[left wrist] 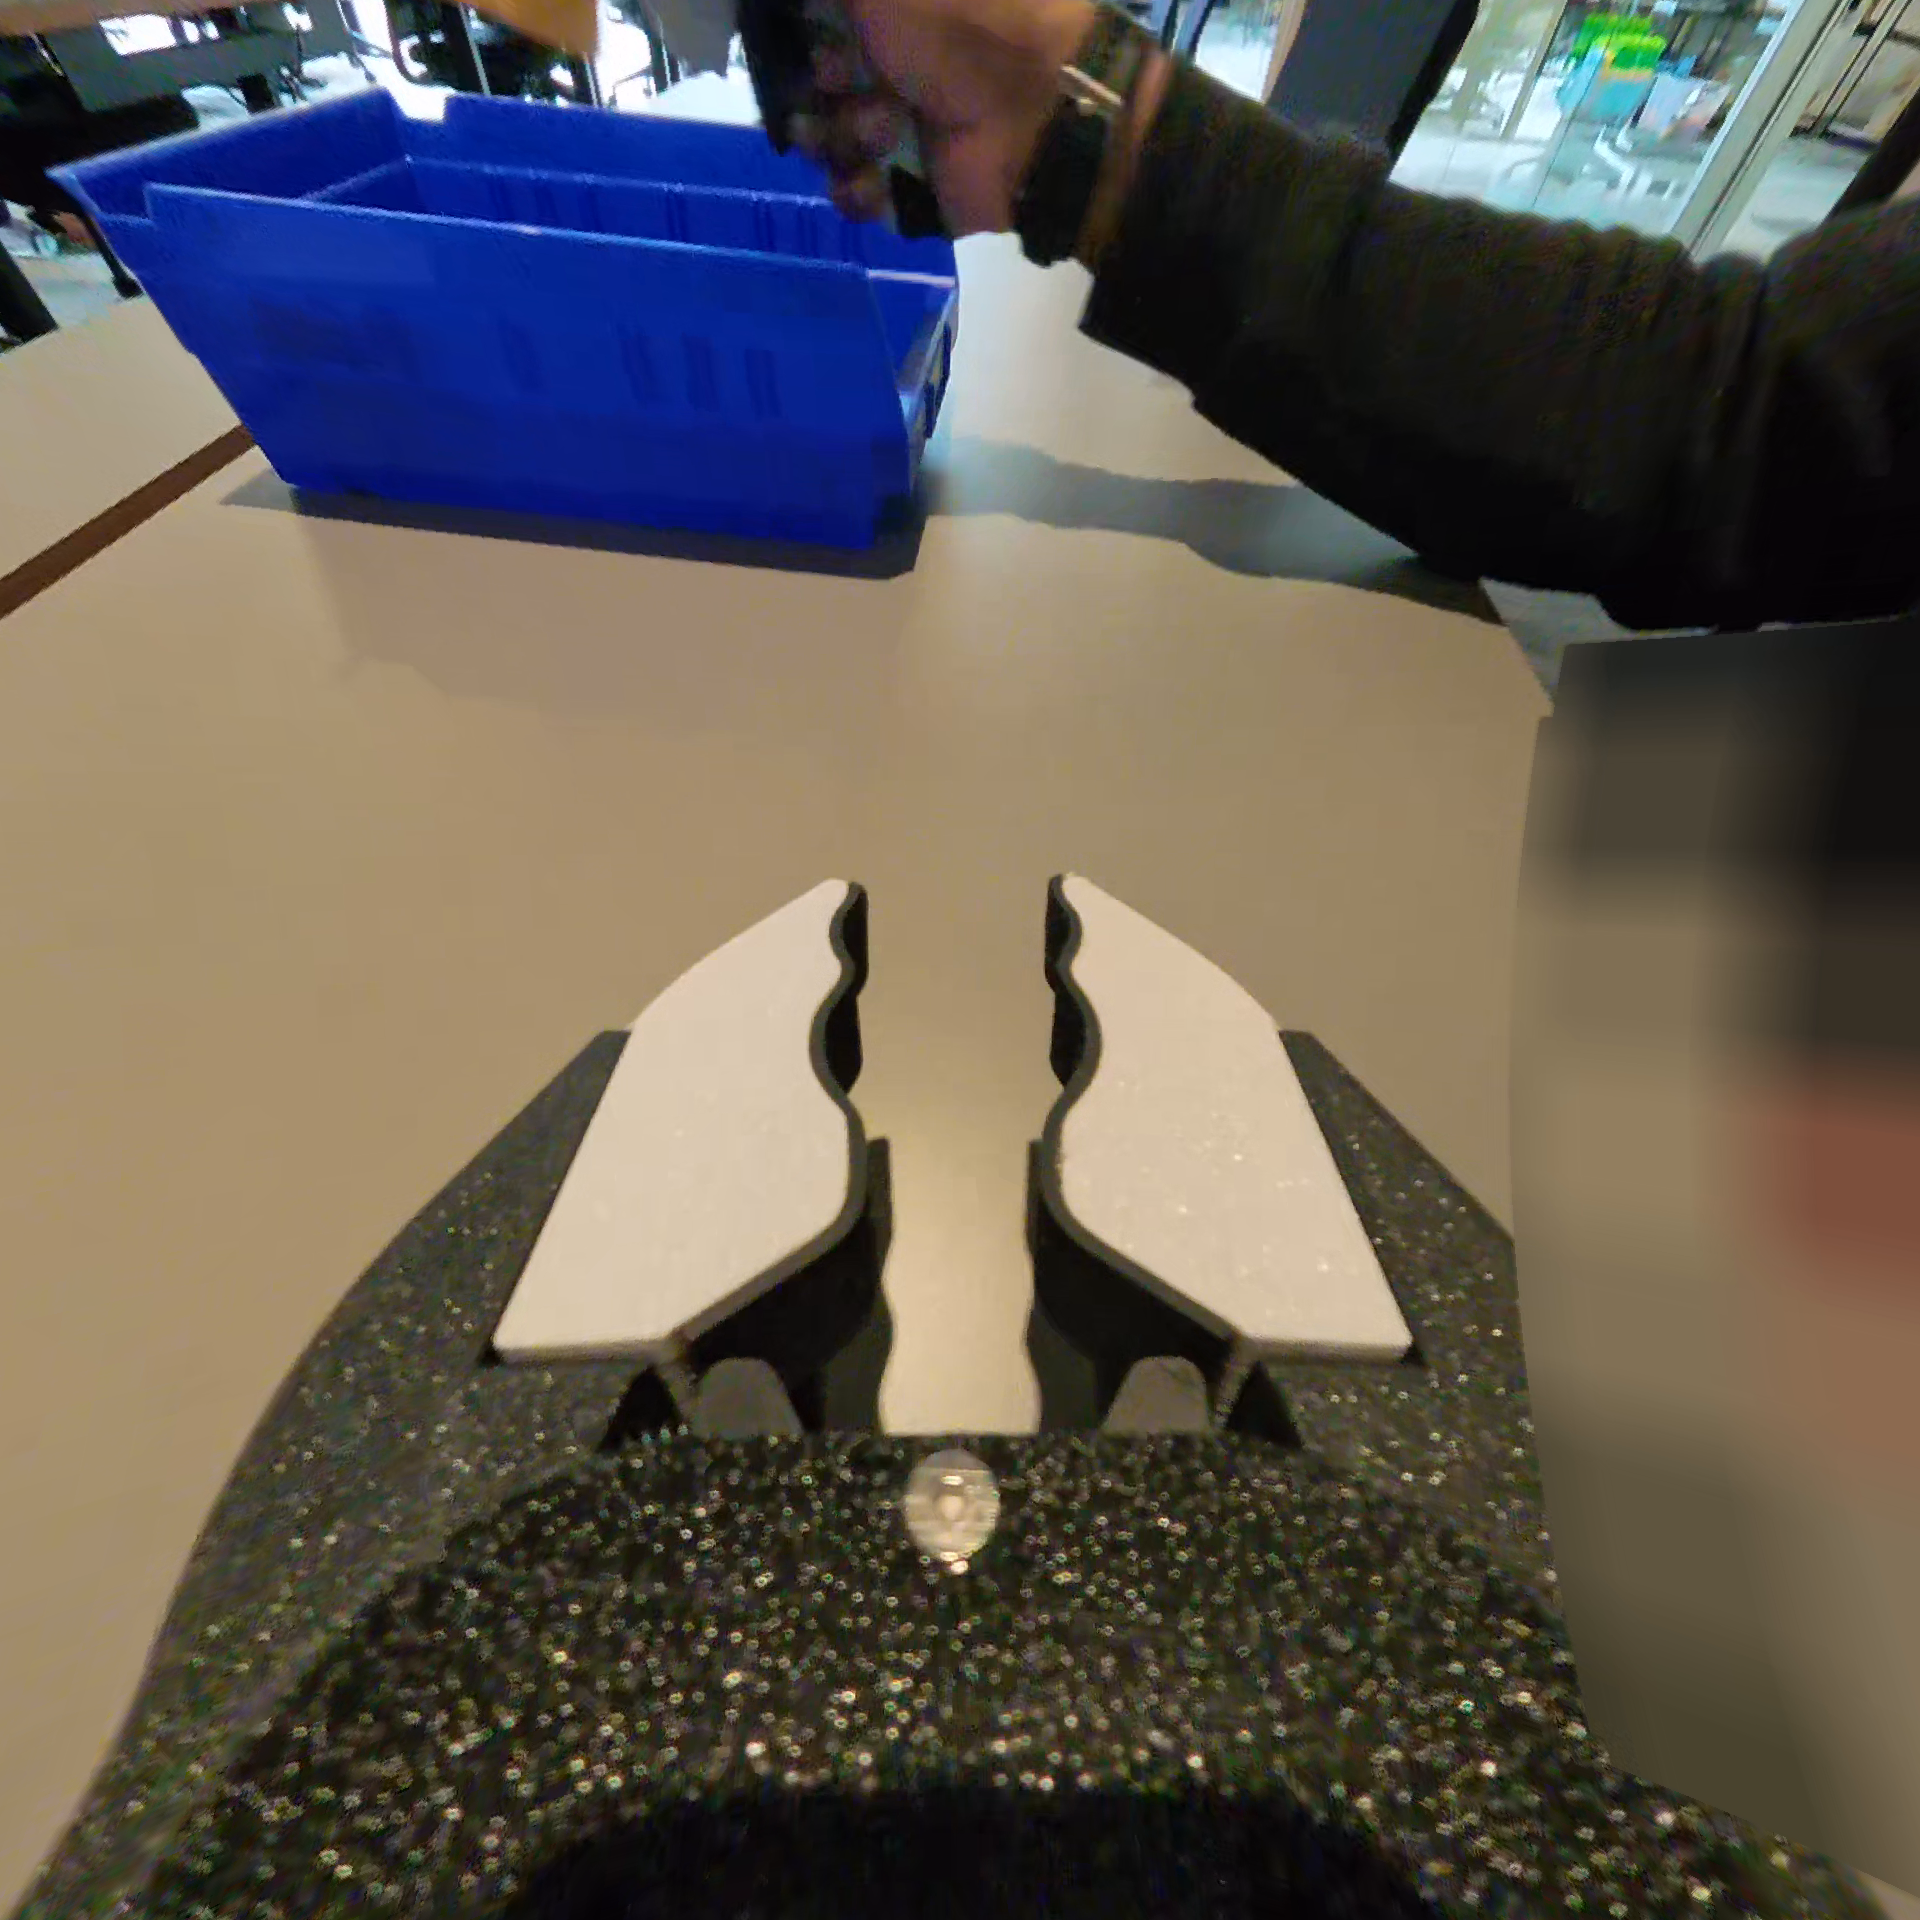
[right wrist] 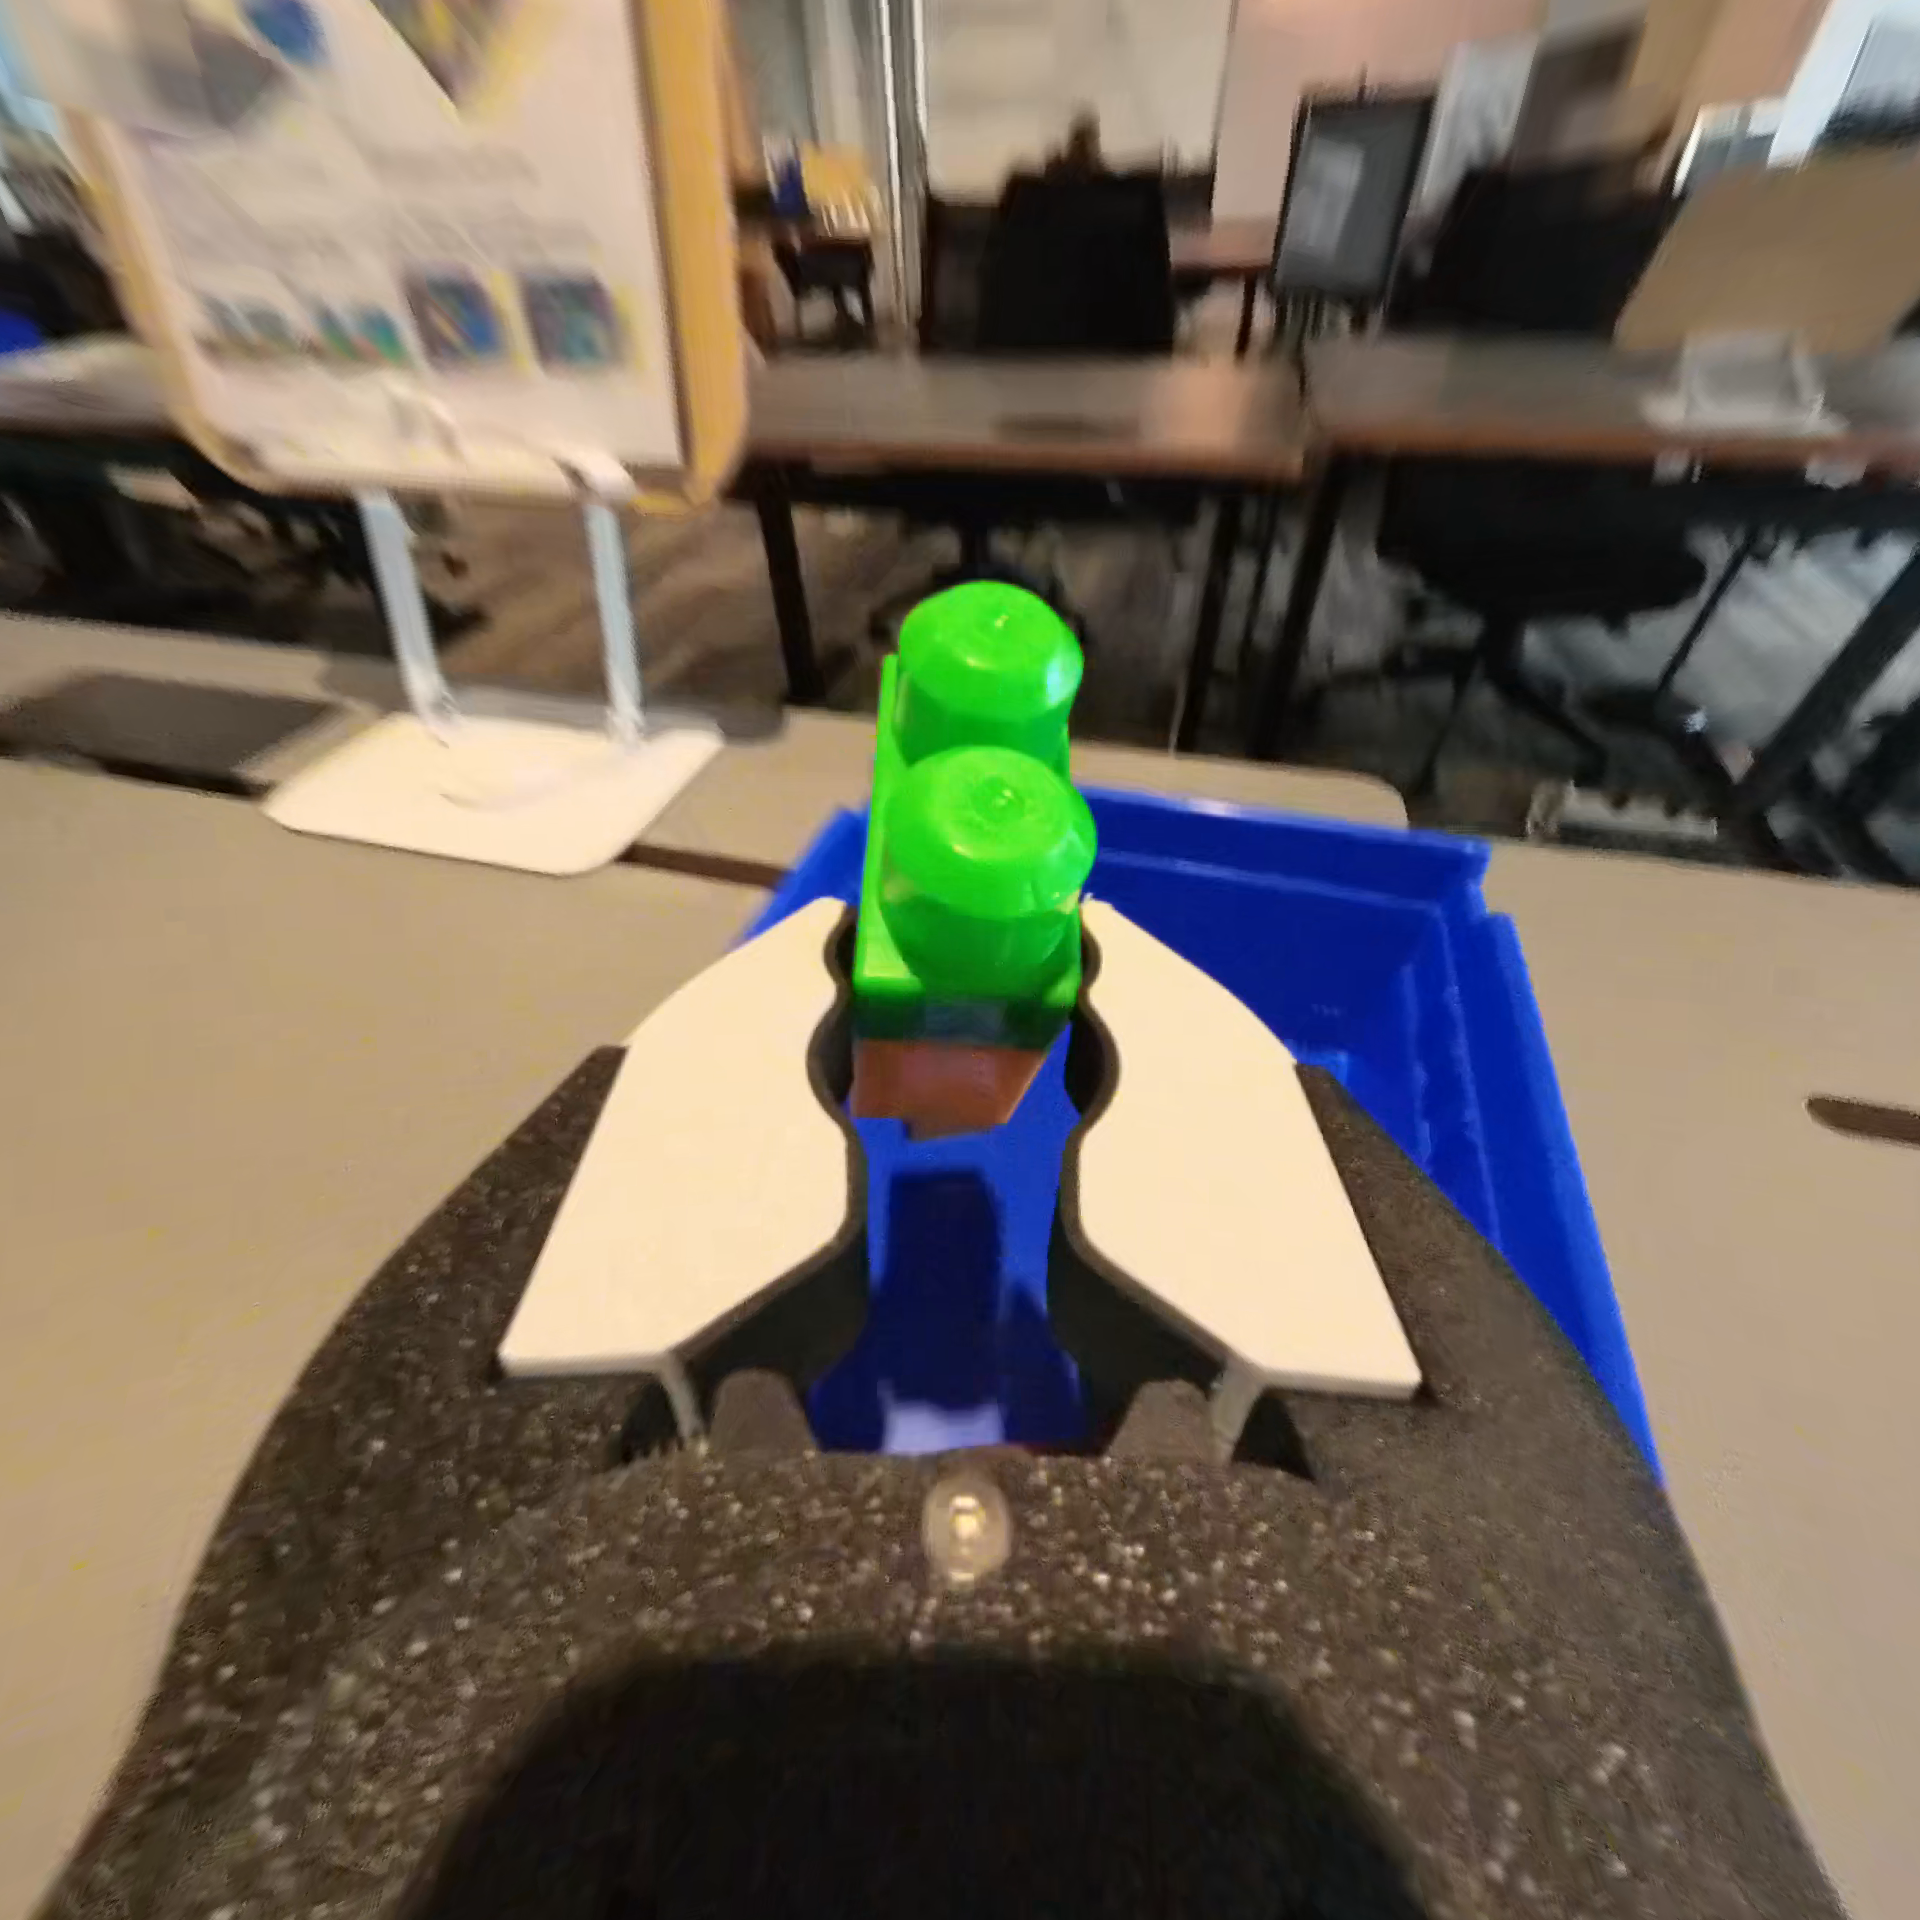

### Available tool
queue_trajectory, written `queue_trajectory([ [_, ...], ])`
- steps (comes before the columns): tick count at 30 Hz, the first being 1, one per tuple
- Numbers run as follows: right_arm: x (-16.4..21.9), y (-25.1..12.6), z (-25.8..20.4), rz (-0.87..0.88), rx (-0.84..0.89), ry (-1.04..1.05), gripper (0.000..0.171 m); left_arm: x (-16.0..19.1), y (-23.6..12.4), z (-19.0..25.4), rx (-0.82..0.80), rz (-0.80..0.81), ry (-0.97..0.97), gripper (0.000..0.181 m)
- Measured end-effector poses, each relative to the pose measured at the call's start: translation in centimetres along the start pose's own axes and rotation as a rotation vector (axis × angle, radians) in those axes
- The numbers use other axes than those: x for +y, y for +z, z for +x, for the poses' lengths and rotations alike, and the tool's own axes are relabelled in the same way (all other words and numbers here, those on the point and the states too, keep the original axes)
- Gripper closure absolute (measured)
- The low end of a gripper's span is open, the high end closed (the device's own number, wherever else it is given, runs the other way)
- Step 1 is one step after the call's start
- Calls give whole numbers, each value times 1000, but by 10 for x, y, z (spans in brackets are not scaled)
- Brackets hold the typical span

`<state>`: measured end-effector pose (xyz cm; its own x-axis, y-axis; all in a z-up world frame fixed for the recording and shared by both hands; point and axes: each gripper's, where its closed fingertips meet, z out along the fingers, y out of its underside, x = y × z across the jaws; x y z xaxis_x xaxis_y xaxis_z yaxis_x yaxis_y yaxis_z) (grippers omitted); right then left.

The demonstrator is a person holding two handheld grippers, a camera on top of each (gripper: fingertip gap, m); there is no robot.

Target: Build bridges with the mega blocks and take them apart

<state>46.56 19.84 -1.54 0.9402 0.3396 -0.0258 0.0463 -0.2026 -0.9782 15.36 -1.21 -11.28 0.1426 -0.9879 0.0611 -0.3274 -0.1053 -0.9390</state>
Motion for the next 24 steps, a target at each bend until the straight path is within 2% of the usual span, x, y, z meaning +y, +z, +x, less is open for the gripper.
queue_trajectory([
  [4,62,54,27,-240,50,34,133,4,0,0,-9,-18,6,149],
  [7,84,70,41,-288,107,52,133,7,-1,-3,-13,-23,-7,149],
  [11,84,76,40,-274,93,65,133,9,-2,-6,-24,-31,-12,149],
  [20,98,83,46,-350,167,-88,133,8,-1,1,-25,-45,18,149],
  [24,109,86,47,-393,159,-57,133,9,1,3,-18,-57,23,149],
])
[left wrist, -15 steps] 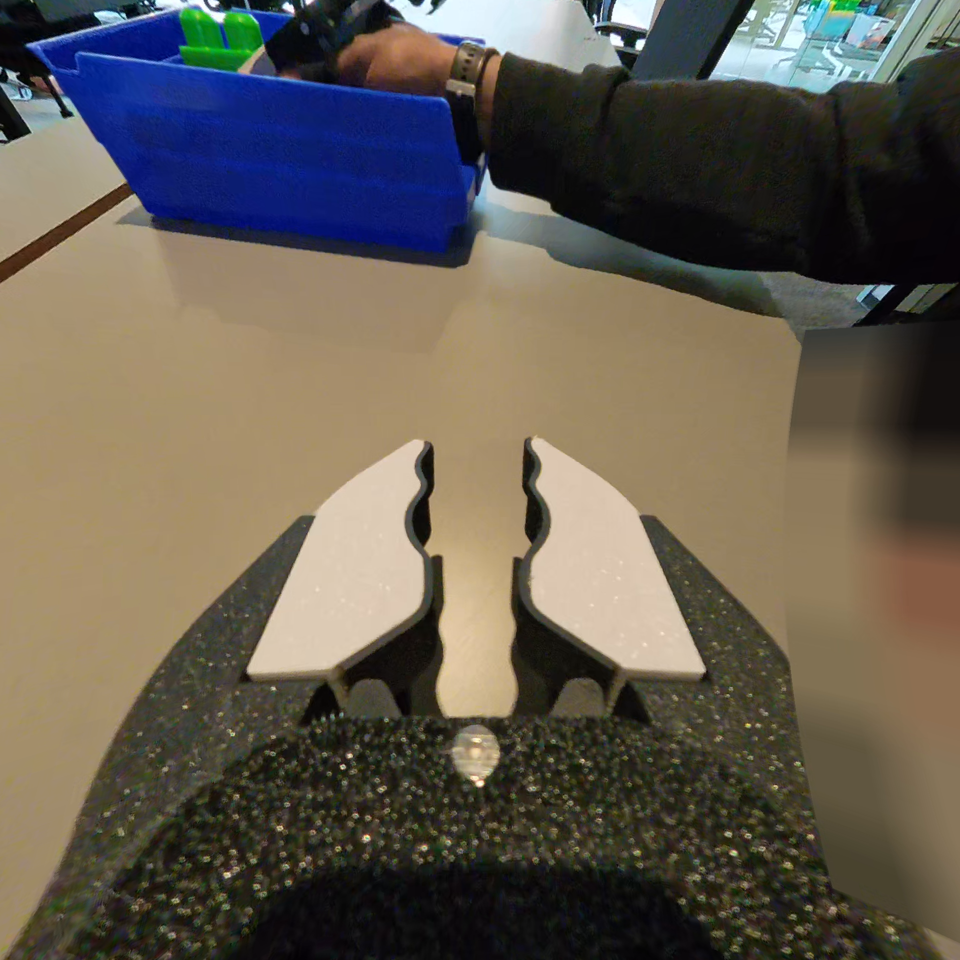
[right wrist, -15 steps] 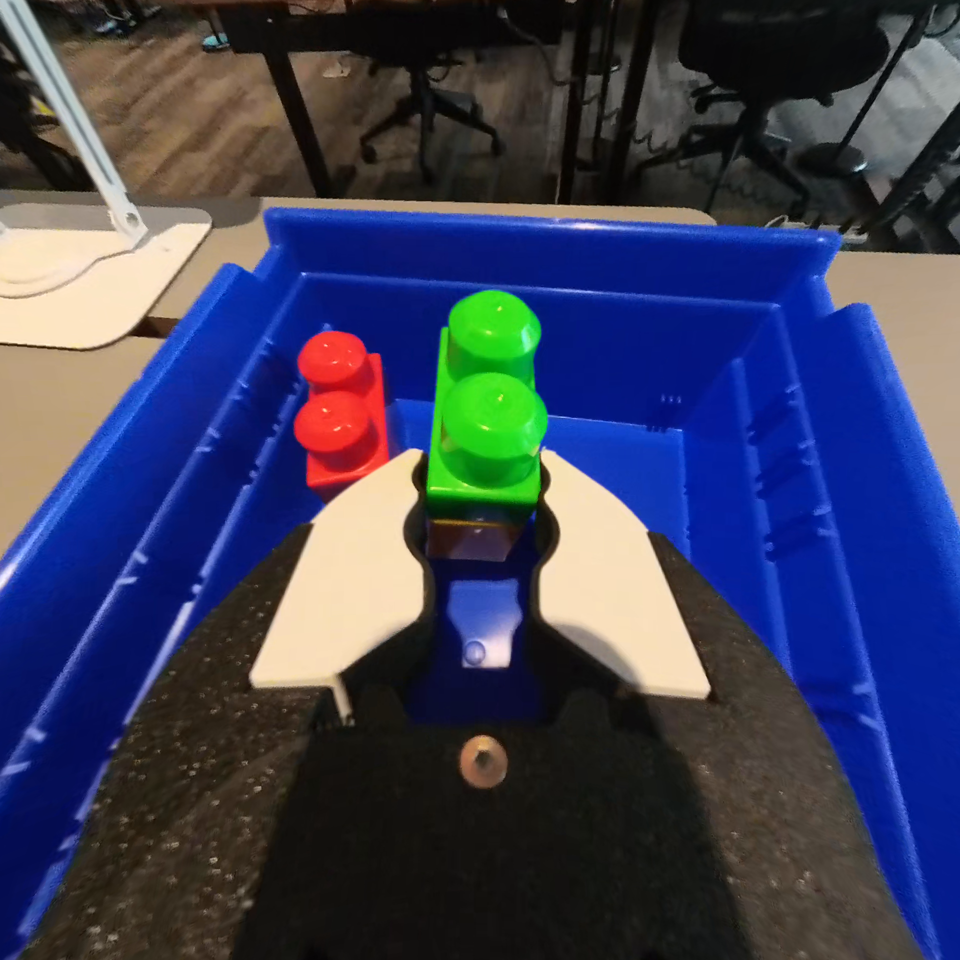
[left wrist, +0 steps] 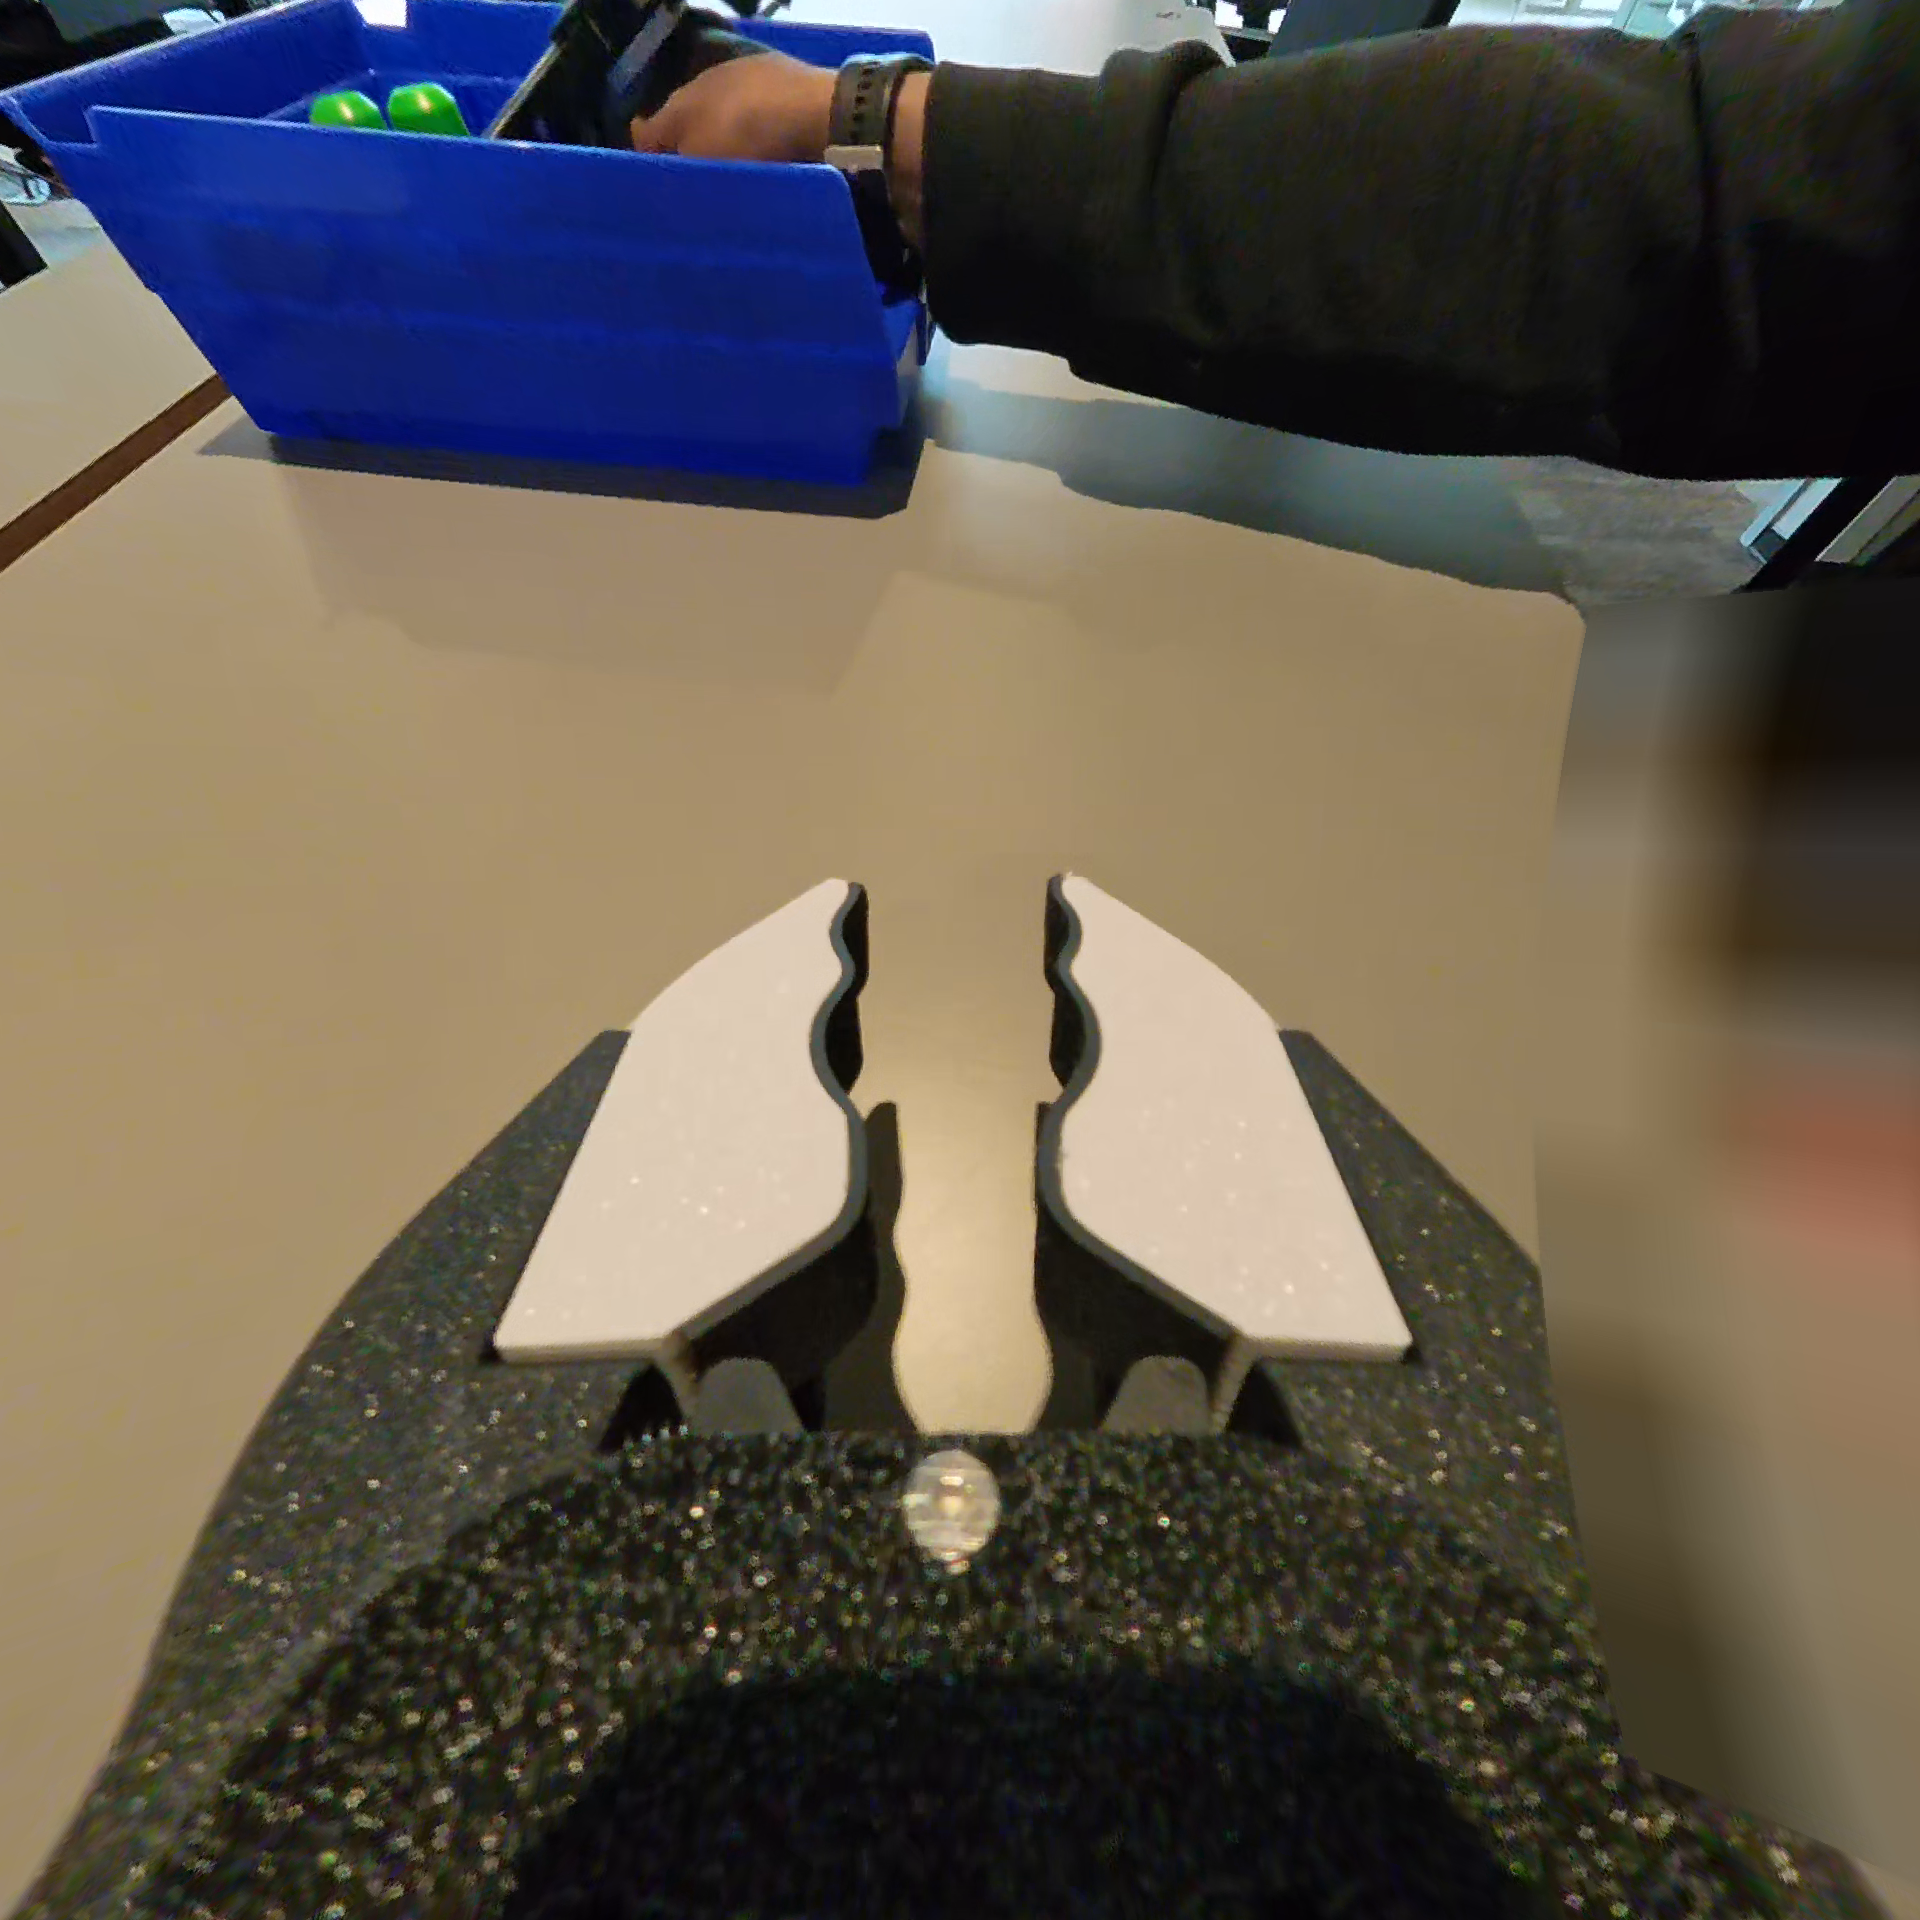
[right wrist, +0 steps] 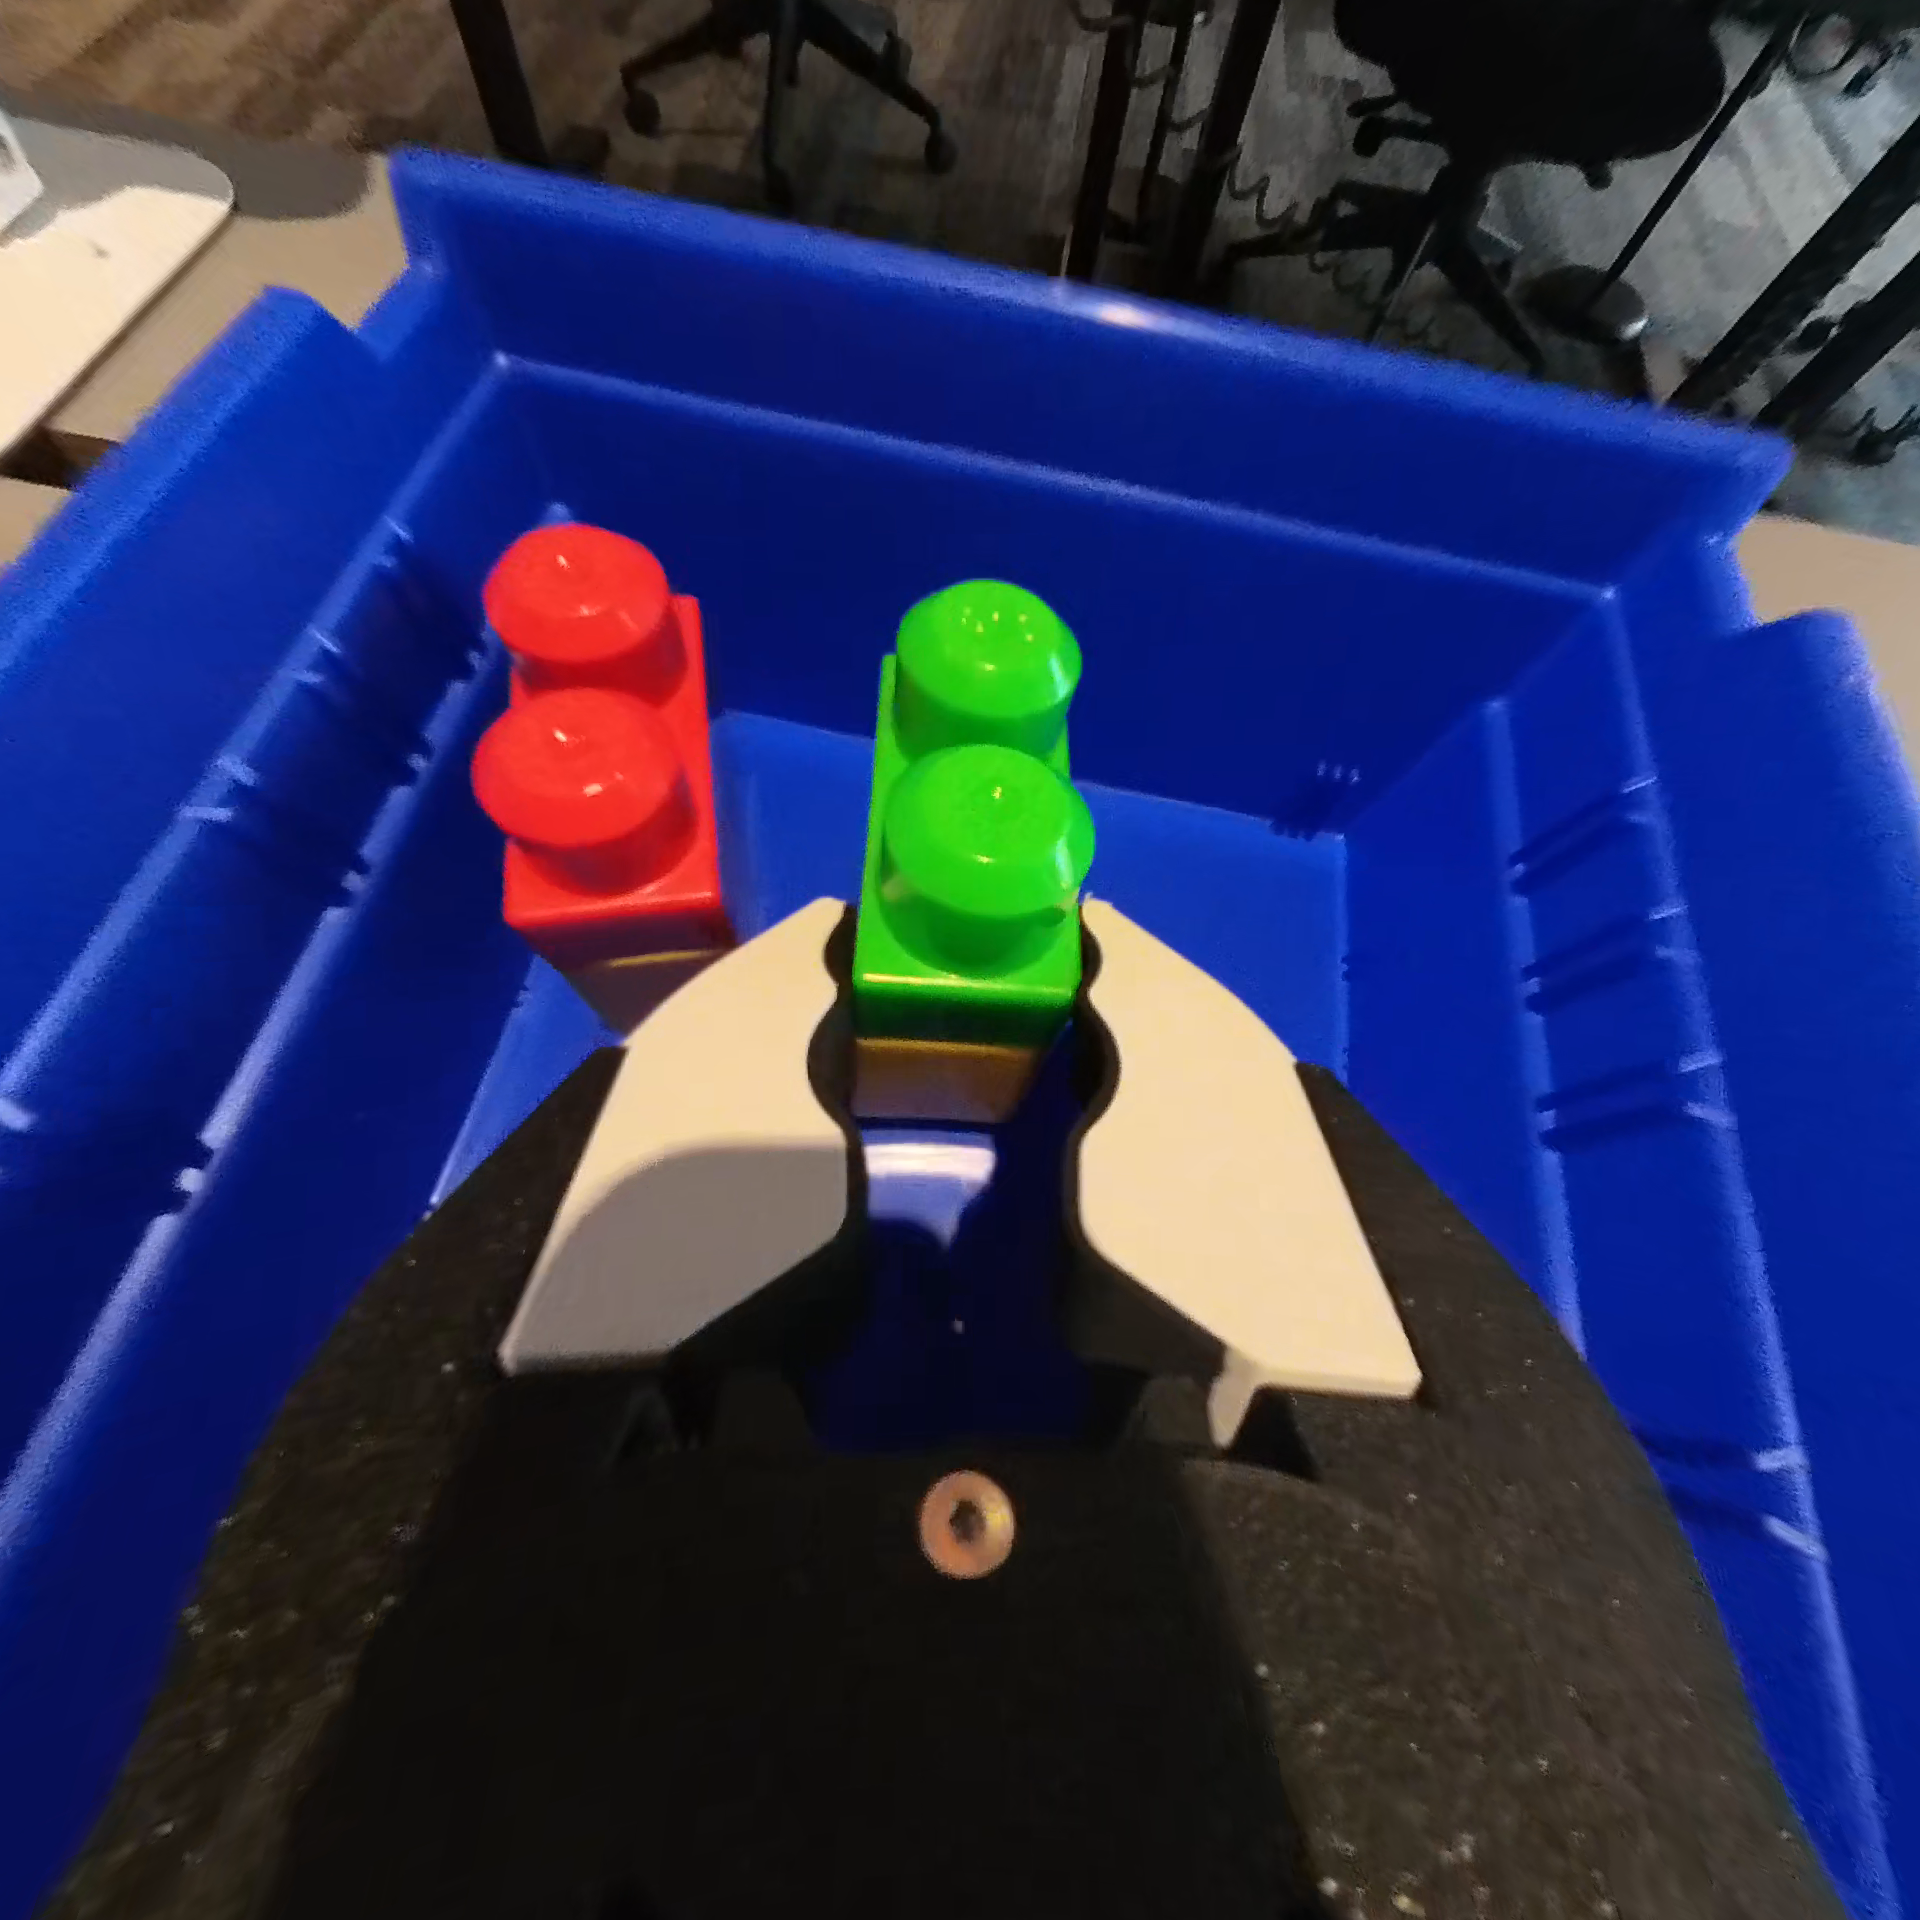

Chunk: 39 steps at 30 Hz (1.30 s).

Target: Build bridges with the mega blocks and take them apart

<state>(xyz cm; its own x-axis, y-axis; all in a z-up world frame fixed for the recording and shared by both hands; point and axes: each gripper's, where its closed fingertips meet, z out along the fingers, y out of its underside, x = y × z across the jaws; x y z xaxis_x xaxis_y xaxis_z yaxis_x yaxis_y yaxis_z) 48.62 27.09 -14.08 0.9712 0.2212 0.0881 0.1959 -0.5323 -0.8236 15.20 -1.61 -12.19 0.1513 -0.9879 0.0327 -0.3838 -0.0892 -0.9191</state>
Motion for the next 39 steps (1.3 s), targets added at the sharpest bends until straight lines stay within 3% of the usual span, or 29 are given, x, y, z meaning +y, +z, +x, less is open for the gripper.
queue_trajectory([
  [6,17,8,-1,-91,-10,30,130,2,1,0,1,-13,5,149],
  [9,27,12,-2,-153,-2,12,115,3,2,0,3,-22,4,149],
  [16,15,-2,0,-92,-11,48,87,5,3,1,3,-37,13,150],
  [21,-4,-43,30,-13,157,-44,87,5,2,-1,1,-33,6,150],
  [24,-65,-103,28,266,196,-31,95,2,0,-2,-8,-26,13,150],
  [26,-108,-156,-2,512,103,-1,100,0,-2,-3,-23,-16,22,150],
  [28,-138,-212,-59,746,-79,-8,105,-4,-7,-7,-48,4,27,150],
  [31,-135,-271,-172,941,-338,-150,117,-13,-18,-21,-127,57,30,150],
  [33,-108,-272,-245,928,-413,-306,127,-18,-30,-35,-206,102,18,150],
  [35,-70,-247,-310,818,-495,-444,133,-20,-45,-52,-306,132,7,150],
  [39,-6,-190,-371,568,-610,-578,150,-16,-83,-87,-540,130,8,152],
])
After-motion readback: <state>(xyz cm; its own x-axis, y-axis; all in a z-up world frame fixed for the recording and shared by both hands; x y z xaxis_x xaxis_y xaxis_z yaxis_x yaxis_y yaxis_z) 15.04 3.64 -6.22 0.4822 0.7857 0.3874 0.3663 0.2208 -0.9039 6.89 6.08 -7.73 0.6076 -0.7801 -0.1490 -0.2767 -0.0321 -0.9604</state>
